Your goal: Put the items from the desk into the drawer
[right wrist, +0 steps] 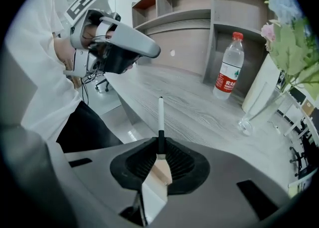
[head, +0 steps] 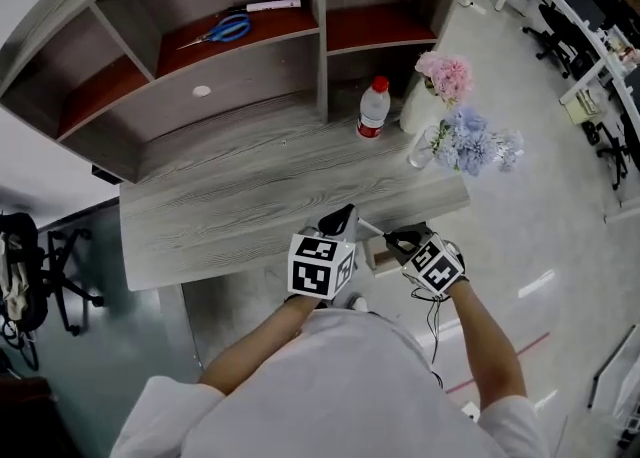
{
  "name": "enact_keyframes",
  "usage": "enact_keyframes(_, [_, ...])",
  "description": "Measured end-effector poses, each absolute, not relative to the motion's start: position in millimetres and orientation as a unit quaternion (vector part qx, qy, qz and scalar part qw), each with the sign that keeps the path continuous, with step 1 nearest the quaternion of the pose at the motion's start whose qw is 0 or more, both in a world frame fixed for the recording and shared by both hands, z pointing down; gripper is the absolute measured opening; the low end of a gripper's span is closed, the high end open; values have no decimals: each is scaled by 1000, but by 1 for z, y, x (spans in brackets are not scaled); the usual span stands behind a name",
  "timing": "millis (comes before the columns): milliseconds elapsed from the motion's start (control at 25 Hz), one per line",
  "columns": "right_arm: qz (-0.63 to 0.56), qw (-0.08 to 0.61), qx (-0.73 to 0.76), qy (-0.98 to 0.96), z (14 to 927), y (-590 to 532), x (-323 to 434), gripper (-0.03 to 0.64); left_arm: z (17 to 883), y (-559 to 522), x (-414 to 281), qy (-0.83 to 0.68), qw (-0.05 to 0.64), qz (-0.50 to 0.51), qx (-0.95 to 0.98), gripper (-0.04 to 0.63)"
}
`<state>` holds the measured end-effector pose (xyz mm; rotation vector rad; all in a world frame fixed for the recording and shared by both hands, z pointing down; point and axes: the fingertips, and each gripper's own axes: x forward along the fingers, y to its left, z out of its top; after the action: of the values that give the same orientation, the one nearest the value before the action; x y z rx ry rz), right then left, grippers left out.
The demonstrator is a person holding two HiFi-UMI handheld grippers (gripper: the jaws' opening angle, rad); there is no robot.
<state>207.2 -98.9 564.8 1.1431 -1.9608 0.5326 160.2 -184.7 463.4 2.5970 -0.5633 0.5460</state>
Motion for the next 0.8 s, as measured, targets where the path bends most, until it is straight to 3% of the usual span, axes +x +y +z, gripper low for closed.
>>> enact_keyframes(800, [238,399,450,-763,618,-15,253,48,494,-136,193,-246,203,204,926,4])
